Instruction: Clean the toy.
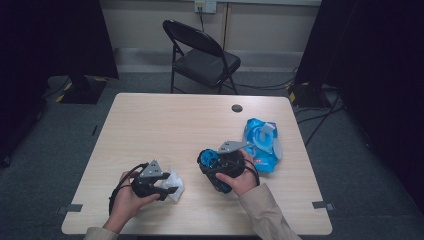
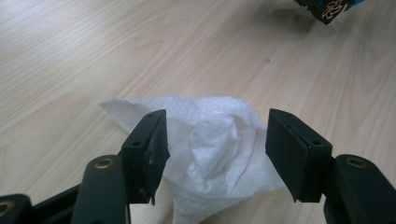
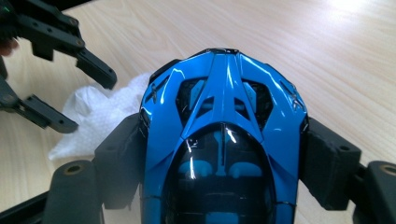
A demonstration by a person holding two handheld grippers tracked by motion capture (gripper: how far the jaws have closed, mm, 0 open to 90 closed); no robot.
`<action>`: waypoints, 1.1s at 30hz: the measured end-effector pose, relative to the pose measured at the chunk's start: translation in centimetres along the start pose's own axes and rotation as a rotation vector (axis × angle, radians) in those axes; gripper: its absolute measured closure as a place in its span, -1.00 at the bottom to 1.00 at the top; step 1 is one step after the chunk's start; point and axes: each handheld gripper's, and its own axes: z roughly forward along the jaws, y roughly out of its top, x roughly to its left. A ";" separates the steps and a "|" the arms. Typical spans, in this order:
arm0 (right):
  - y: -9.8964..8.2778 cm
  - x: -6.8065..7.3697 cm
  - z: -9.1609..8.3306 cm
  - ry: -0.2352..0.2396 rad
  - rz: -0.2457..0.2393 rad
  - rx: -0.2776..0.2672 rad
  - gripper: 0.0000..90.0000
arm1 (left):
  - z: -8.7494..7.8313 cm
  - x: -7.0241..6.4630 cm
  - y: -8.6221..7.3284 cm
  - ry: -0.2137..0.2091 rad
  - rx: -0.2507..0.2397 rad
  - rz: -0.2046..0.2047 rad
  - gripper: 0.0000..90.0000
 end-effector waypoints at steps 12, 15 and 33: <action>-0.2 -0.2 -1.3 0.007 0.013 -0.041 -0.45 | 0.8 -0.5 0.0 -0.028 0.060 0.045 0.21; -0.2 -0.1 -1.7 0.005 0.016 -0.052 -0.45 | 1.0 -0.6 -0.2 -0.022 0.091 0.055 0.35; -0.2 0.3 -2.0 0.039 0.025 -0.061 -0.44 | -3.1 0.1 3.9 -0.091 -0.166 -0.117 0.85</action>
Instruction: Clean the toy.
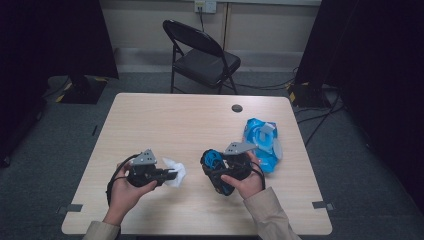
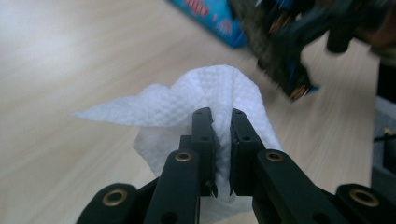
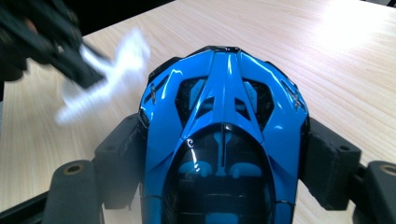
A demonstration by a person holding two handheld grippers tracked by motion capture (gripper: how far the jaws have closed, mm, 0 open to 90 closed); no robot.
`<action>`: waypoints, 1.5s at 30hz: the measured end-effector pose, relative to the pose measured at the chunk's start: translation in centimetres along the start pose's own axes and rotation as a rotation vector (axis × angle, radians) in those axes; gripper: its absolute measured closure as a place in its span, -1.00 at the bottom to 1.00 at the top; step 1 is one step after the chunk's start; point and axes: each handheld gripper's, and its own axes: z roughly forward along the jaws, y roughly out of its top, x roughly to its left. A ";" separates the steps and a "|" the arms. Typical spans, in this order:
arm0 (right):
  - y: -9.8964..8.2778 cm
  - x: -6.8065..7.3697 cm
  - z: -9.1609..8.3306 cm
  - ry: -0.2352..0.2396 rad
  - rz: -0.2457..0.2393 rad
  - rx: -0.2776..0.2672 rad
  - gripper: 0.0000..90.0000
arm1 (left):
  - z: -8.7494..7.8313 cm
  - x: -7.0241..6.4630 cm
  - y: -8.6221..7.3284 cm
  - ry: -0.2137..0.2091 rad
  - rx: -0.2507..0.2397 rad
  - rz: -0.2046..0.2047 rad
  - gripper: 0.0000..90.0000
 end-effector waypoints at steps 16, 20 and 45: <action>0.2 0.4 0.2 0.020 -0.018 -0.005 -0.44 | 2.4 -2.1 5.0 -0.068 -0.047 0.079 0.84; 0.2 0.7 0.4 0.021 -0.037 0.004 -0.44 | 3.0 -2.3 5.3 -0.068 -0.035 0.084 0.84; 0.3 1.6 1.0 0.050 -0.090 0.035 -0.44 | 4.3 -1.7 7.4 -0.013 -0.017 0.097 0.84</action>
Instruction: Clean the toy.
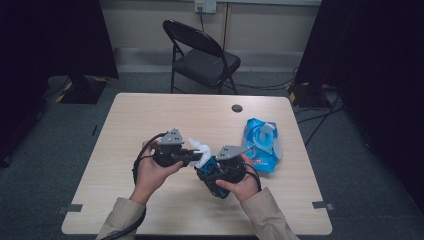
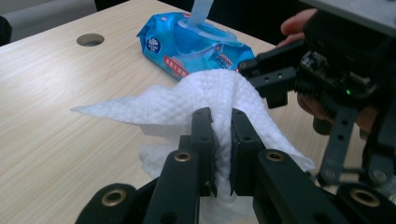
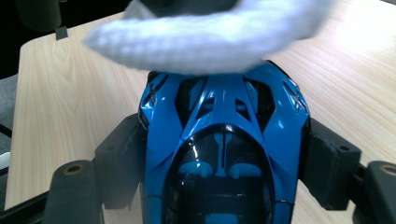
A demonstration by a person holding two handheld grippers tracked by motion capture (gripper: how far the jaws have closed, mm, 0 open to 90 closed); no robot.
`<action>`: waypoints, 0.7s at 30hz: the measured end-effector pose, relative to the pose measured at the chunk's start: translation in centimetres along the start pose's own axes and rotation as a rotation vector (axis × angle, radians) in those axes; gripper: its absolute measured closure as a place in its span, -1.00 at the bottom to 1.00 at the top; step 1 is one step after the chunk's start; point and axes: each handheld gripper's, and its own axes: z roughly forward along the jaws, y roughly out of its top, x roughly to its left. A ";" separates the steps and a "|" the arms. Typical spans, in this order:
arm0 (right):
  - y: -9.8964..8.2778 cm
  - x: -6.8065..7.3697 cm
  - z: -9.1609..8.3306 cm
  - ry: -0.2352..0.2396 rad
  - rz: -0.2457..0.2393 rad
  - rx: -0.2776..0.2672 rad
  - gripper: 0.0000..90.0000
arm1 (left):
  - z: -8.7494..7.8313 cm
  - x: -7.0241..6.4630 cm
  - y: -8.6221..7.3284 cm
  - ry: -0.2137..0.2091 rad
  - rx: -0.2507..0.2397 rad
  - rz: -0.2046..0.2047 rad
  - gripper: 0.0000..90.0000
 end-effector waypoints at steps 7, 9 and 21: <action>0.3 0.6 0.3 0.020 -0.017 -0.001 -0.44 | 1.3 0.1 0.6 0.000 0.016 -0.002 0.84; 0.3 0.6 0.2 0.021 -0.022 0.001 -0.44 | 1.6 0.3 0.6 -0.002 0.019 -0.005 0.84; 0.3 1.1 0.6 0.042 -0.037 0.000 -0.44 | 2.7 1.5 0.2 0.015 -0.004 -0.052 0.83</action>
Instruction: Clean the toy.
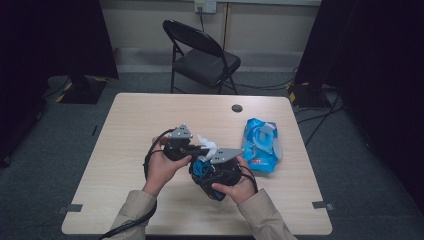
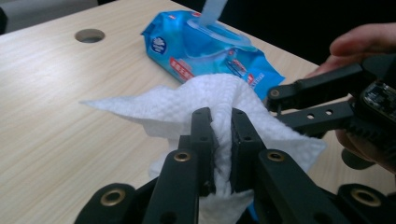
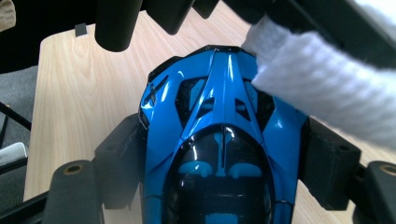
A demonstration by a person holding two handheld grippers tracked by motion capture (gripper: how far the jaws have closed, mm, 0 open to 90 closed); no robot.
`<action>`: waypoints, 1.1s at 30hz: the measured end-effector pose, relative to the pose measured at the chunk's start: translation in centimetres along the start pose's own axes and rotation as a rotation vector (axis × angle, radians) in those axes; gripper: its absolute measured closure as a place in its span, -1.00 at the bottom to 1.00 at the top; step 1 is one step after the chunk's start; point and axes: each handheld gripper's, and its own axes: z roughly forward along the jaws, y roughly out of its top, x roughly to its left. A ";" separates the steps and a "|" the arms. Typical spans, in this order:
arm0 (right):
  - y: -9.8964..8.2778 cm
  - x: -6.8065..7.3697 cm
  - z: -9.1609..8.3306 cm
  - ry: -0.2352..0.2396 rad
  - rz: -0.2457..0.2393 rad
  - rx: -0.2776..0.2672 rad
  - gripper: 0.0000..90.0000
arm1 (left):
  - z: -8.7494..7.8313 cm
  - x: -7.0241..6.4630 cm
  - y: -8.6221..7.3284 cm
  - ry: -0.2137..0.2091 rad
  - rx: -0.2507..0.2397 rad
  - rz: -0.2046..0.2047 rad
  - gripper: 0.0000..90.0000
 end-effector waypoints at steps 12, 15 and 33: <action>-0.4 -1.3 -0.7 -0.040 0.039 -0.015 -0.44 | -4.1 1.1 -0.7 0.044 -0.054 -0.029 0.83; -0.5 -1.5 -0.8 -0.047 0.048 -0.015 -0.44 | -4.7 0.7 -1.3 0.033 -0.053 -0.021 0.83; -0.7 -1.9 -0.9 -0.060 0.078 -0.023 -0.44 | -3.7 -1.9 -3.0 -0.033 -0.016 0.014 0.83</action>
